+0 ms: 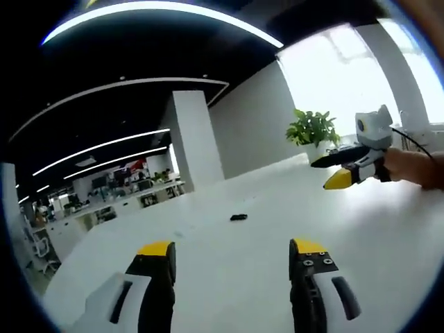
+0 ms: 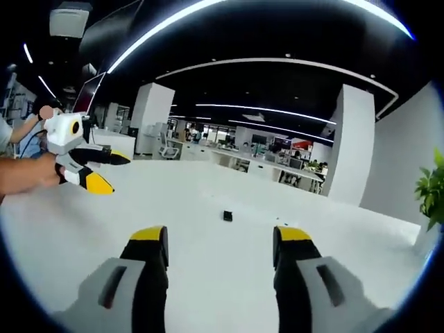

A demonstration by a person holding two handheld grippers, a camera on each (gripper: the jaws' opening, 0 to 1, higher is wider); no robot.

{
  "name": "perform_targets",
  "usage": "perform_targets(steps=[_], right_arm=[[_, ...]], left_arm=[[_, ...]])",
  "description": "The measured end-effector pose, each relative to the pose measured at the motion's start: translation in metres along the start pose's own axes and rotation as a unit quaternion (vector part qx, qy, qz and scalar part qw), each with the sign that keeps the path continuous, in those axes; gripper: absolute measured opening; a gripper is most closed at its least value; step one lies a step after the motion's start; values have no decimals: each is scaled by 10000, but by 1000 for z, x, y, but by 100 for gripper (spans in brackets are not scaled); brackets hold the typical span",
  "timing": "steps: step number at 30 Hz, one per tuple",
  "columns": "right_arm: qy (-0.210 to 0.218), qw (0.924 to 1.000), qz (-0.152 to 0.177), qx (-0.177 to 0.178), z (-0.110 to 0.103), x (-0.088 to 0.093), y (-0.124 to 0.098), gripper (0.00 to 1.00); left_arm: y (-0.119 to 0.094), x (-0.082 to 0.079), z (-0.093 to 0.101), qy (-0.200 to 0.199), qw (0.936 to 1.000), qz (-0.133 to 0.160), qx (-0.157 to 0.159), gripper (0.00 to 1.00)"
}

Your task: Snap the two parts of the plastic buckle together until the buckle closes and remains connected.

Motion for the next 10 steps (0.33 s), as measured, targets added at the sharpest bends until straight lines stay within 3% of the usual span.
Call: perform_targets(steps=[3, 6, 8, 10], right_arm=[[-55, 9994, 354, 28, 2, -7, -1, 66], [-369, 9981, 495, 86, 1, -12, -5, 51], [-494, 9970, 585, 79, -1, -12, -5, 54], [-469, 9980, 413, 80, -1, -8, -1, 57]], left_arm=[[3, 0, 2, 109, 9997, 202, 20, 75], [4, -2, 2, -192, 9992, 319, 151, 77], [3, -2, 2, -149, 9991, 351, 186, 77], [3, -1, 4, -213, 9989, 359, 235, 77]])
Point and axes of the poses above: the point that each gripper's makers call its tool centre point, and the gripper's own axes: y roughly forward along the fingers, z roughly to its right, x roughly out of its underside, the point moved 9 cm from there along -y, roughly backward along the fingers, and after that the axes turned 9 degrees about y, right-handed, at the moved point
